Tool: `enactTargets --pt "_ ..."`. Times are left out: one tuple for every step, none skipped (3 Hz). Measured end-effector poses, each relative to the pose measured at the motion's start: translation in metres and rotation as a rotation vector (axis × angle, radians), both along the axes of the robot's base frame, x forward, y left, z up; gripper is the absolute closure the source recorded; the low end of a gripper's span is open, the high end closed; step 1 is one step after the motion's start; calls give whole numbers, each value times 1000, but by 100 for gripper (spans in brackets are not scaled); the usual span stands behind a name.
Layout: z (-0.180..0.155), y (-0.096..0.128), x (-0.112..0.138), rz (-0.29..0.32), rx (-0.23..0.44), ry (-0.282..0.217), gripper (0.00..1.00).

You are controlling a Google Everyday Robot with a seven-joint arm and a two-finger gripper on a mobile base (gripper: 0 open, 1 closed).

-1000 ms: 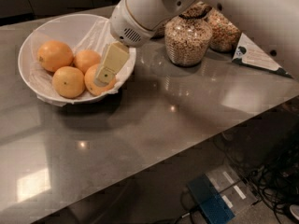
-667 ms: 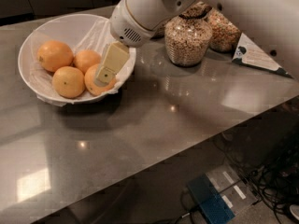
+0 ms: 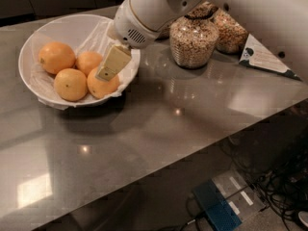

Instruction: Pick orange from white bowl

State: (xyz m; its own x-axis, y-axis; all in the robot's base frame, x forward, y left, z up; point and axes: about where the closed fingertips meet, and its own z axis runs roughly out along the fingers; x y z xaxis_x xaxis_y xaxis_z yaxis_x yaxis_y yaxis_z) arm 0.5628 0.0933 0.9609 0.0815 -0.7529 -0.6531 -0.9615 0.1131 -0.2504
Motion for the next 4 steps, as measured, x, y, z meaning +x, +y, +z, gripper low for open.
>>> enactTargets --pt "-2 1 0 -2 -3 1 34" --pt "-11 5 4 -10 -15 11 34" --pt "-11 5 4 -10 -15 11 31" --pt "-11 5 4 -10 -15 12 42"
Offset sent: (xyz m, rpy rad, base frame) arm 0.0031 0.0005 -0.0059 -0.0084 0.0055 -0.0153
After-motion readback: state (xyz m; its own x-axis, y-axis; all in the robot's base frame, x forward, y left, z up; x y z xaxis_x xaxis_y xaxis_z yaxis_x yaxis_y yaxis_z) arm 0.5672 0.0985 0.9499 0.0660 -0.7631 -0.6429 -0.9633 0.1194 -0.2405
